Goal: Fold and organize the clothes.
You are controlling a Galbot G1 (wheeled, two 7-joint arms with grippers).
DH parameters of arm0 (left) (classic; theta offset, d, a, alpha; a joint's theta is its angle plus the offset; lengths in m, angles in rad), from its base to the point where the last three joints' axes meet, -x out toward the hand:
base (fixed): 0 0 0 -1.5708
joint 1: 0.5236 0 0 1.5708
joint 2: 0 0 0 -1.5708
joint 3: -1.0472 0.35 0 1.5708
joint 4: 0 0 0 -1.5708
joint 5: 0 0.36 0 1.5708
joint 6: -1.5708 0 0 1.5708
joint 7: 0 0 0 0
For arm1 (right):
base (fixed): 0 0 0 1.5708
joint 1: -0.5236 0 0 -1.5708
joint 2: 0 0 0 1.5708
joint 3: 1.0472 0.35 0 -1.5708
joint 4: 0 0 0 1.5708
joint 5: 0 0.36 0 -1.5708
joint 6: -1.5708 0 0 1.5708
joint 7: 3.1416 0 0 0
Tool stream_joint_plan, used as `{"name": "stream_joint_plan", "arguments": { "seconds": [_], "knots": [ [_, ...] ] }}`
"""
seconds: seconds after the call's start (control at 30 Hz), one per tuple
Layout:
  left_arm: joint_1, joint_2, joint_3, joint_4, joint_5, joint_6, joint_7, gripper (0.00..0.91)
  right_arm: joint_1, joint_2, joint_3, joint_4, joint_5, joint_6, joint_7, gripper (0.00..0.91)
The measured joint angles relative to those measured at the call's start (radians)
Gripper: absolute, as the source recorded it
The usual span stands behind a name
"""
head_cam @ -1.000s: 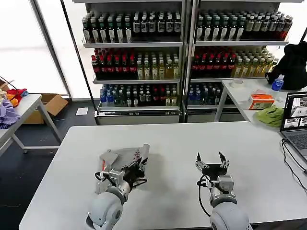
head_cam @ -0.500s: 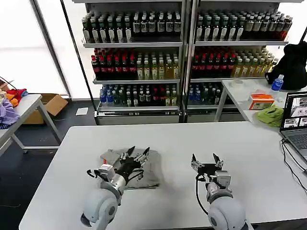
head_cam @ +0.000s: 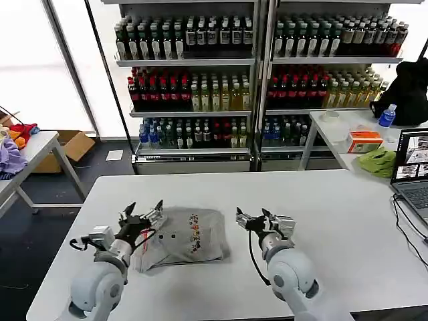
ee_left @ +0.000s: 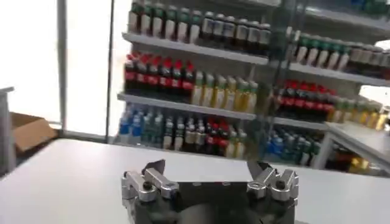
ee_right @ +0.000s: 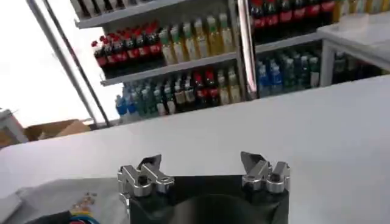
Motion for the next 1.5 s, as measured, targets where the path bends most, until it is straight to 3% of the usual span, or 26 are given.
{"name": "stream_joint_plan", "arguments": {
  "seconds": [0.4, 0.83, 1.03, 1.23, 1.3, 1.5],
  "knots": [
    [0.061, -0.006, -0.092, -0.041, -0.006, 0.012, -0.019, 0.907, 0.011, 0.030, -0.065, -0.023, 0.041, -0.004, 0.044, 0.907],
    [0.071, -0.005, -0.120, -0.047, -0.014, 0.016, -0.030, 0.907, -0.010, 0.062, -0.103, -0.043, 0.023, -0.006, 0.047, 0.907],
    [0.073, -0.002, -0.128, -0.043, -0.016, 0.018, -0.032, 0.907, 0.007, 0.075, -0.122, -0.067, 0.022, -0.006, 0.048, 0.867],
    [0.080, -0.005, -0.143, -0.043, -0.021, 0.022, -0.034, 0.907, 0.025, 0.091, -0.142, -0.097, 0.020, -0.007, 0.049, 0.746],
    [0.082, -0.008, -0.146, -0.040, -0.024, 0.022, -0.034, 0.907, 0.028, 0.096, -0.147, -0.104, 0.019, -0.007, 0.051, 0.635],
    [0.076, -0.014, -0.145, -0.030, -0.031, 0.022, -0.034, 0.907, 0.038, 0.096, -0.155, -0.122, 0.021, -0.007, 0.057, 0.584]
  ]
}}
